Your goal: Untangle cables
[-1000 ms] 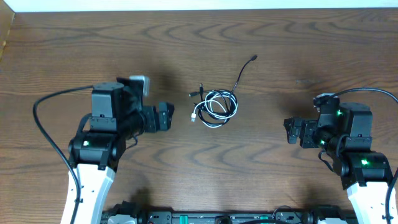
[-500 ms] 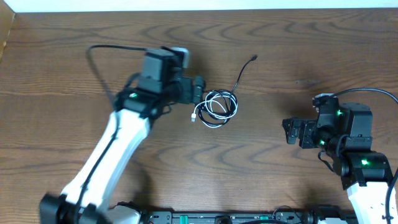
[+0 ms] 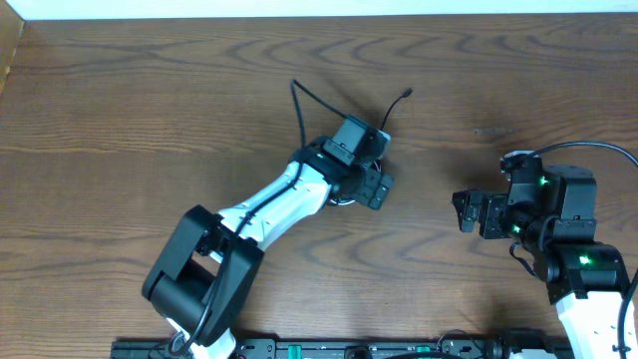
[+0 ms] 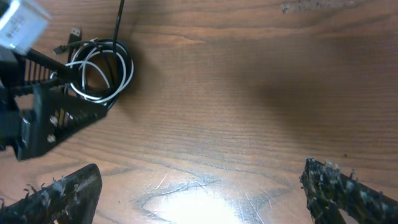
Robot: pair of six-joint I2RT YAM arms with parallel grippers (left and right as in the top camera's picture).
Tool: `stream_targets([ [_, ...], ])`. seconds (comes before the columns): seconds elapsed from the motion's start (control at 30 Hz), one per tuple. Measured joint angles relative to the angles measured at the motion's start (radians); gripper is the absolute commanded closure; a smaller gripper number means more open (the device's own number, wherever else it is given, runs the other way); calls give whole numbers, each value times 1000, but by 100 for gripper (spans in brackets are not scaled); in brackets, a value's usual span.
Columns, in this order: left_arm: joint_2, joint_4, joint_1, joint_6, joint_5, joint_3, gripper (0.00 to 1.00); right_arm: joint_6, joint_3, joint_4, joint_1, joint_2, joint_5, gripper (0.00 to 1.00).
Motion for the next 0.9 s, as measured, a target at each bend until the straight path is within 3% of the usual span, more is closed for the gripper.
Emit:
stream_targets([
  [0.1,23,16,-19,23,0,0,11,0,0,-7,0,0,0,1],
  [0.23,83,22,-25,39,-2,0,33,0,0,-8,0,0,0,1],
  [0.33,98,22,-35,53,0,0,59,0,0,-8,0,0,0,1],
  [0.43,99,20,-57,54,0,0,92,0,0,-8,0,0,0,1],
  [0.67,55,1,-77,16,16,-4,93,0,0,-8,0,0,0,1],
  [0.9,-334,1,6,-94,229,-5,93,9,0,-3,0,23,-72,1],
])
